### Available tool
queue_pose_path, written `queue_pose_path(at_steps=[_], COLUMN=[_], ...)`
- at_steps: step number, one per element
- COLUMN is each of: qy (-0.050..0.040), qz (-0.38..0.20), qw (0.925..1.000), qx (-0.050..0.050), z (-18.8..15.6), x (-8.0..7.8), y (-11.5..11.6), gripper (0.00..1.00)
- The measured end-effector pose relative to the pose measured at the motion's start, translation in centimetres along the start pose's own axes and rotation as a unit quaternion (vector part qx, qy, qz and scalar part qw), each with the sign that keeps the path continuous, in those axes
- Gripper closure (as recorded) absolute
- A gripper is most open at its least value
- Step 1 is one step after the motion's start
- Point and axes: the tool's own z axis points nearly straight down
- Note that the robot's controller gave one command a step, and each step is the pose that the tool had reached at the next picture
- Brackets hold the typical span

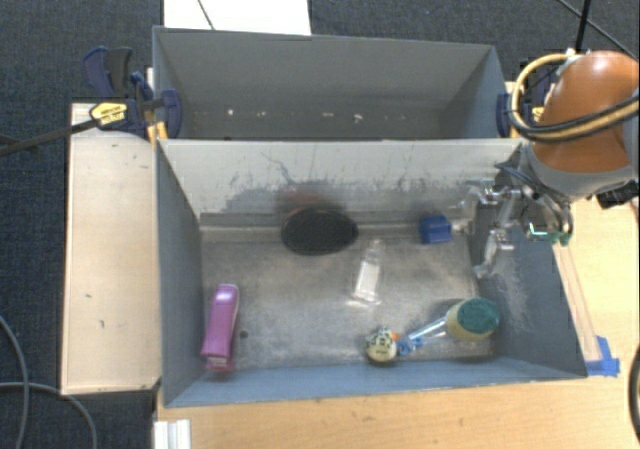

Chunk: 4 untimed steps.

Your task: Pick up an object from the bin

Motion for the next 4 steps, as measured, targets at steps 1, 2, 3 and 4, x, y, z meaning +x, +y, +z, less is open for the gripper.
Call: queue_pose_path(at_steps=[1, 2, 3, 4], qy=[0.0028, -0.0086, -0.0055, -0.0074], qz=[-0.04, -0.037, -0.041, -0.038], qw=[0.9992, 0.9993, 0.9991, 0.9992], qx=[-0.001, 0.003, 0.002, 0.001], z=[8.1, 8.9, 9.0, -5.4], x=[7.8, 10.1, 10.2, 9.6], y=[-1.5, 1.0, 1.0, 4.5], gripper=[0.0, 0.0, 1.0, 1.0])
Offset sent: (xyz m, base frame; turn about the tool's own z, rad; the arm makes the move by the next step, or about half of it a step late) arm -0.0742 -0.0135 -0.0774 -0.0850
